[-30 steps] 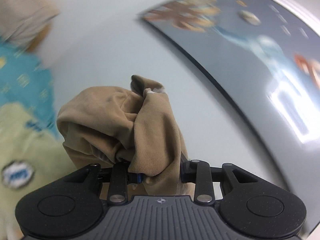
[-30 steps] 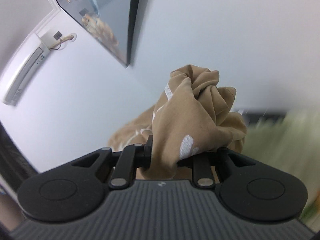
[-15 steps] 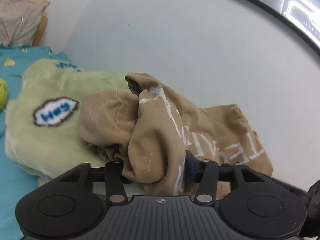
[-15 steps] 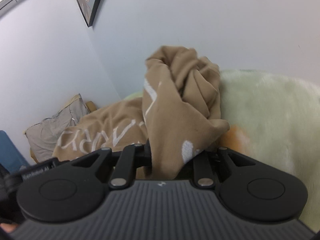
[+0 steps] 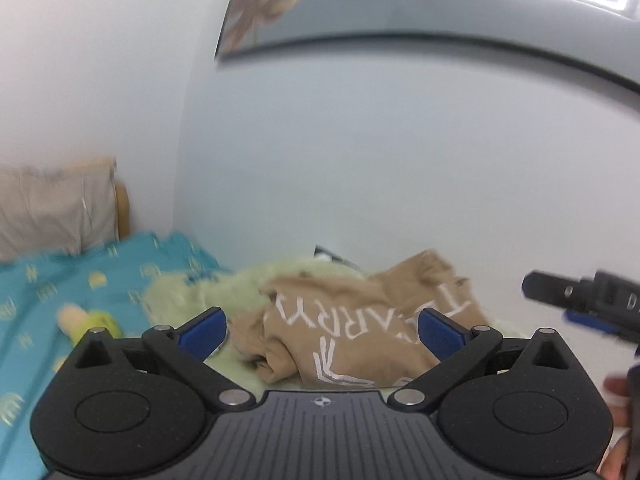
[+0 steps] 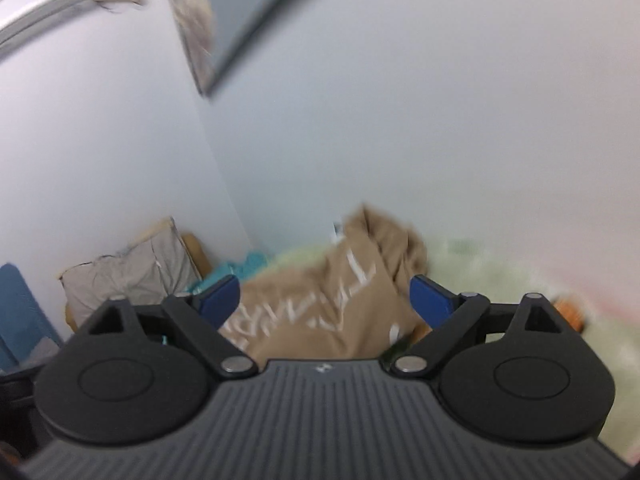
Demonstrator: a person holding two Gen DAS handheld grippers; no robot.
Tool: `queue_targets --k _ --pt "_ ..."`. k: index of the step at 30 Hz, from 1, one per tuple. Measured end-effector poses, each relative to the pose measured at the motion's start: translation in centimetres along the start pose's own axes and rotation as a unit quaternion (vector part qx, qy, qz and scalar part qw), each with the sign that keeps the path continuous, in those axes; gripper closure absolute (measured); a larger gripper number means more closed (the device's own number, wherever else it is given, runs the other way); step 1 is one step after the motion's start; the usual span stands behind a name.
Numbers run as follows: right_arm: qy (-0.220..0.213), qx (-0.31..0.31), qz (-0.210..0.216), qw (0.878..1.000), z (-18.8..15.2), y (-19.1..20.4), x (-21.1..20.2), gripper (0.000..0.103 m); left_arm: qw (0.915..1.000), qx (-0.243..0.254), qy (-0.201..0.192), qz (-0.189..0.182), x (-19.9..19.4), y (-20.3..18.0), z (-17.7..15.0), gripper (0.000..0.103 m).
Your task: Fold clothes
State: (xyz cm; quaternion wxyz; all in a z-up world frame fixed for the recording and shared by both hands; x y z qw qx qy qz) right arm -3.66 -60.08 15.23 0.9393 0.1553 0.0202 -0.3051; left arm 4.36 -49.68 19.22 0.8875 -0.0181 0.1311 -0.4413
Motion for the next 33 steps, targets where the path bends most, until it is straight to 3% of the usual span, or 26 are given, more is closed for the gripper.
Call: queue_targets --k 5,11,17,22,33 --pt "-0.029 -0.018 0.029 0.999 1.9 1.8 -5.8 0.0 0.999 0.018 -0.04 0.012 -7.2 -1.4 2.0 0.0" --pt "-0.045 -0.055 0.056 0.996 -0.2 4.2 -11.6 0.0 0.997 0.029 -0.071 0.015 -14.0 -2.6 1.3 0.0" --pt "-0.065 -0.07 0.073 0.993 -2.9 5.3 -15.3 0.0 0.9945 0.041 -0.094 0.02 -18.2 -2.9 -1.2 0.0" --pt "-0.074 -0.079 0.066 0.992 -5.1 5.8 -15.9 0.0 0.9922 0.049 -0.107 0.042 -19.6 -1.6 -3.3 0.0" --pt "-0.077 -0.1 0.052 0.991 -7.8 7.0 -15.3 0.0 0.9938 0.047 -0.083 0.057 -18.7 0.9 -6.2 0.0"
Point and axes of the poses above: each gripper's, at about its wrist camera, not at the fingertips, and x roughly the way its jaws point, y to its left, z to its top, the point moved 6 cm from there along x, roughly the way its jaws point, and after that the axes turned 8 degrees about -y, right-handed, at the moved point
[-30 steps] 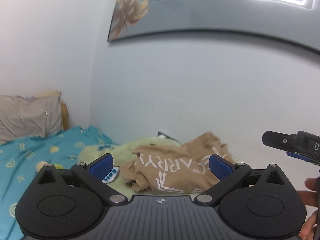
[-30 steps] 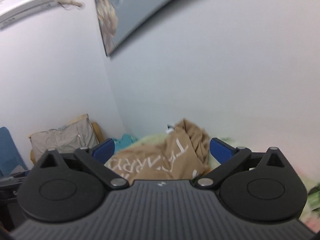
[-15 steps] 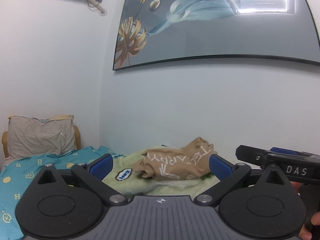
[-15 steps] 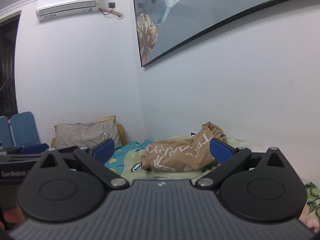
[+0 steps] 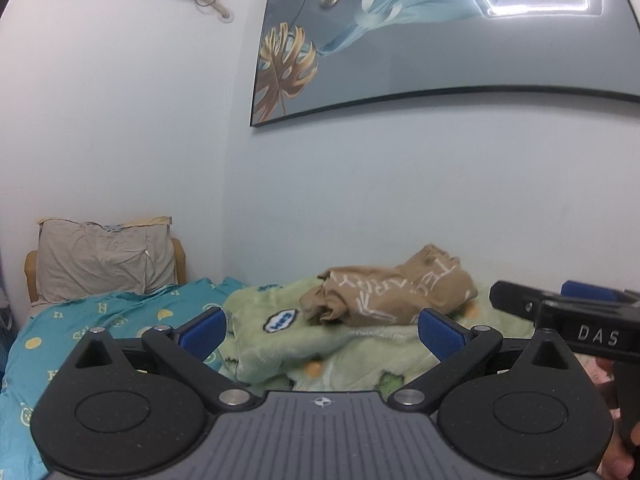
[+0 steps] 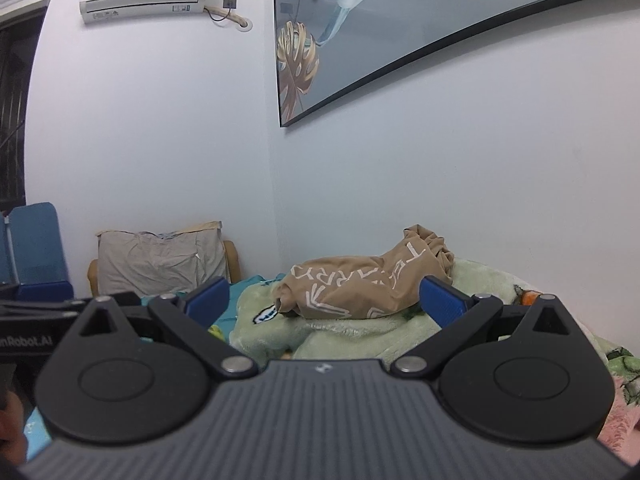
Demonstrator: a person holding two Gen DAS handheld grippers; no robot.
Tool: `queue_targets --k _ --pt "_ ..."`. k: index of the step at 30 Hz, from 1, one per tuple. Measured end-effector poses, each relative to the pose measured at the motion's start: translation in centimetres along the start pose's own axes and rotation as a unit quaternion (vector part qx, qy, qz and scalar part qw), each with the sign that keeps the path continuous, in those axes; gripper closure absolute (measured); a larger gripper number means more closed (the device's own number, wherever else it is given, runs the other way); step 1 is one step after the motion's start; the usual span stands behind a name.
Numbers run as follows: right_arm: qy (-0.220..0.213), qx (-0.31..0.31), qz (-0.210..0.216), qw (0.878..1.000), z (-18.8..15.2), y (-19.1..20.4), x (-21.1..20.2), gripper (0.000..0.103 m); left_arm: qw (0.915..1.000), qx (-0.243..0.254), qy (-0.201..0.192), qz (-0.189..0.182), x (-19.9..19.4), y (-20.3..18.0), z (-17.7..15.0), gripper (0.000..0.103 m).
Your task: Fold clothes
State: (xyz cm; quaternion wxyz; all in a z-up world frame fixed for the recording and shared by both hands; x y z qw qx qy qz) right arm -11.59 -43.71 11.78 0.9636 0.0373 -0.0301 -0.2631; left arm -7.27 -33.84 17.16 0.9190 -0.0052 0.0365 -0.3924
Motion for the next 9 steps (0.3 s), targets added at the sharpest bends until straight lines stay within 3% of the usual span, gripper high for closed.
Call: queue_targets --k 9 --pt "-0.001 -0.003 0.006 1.0 -0.27 0.66 -0.41 0.0 1.0 0.001 0.001 0.003 0.12 0.67 -0.36 0.0"
Point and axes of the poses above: each gripper's, at about its wrist camera, not at the fingertips, and x roughly the way its jaws point, y to its left, z to its top, the point moved 6 cm from there along x, roughly the way its jaws point, and after that the axes turned 8 degrees about -y, right-handed, at the moved point
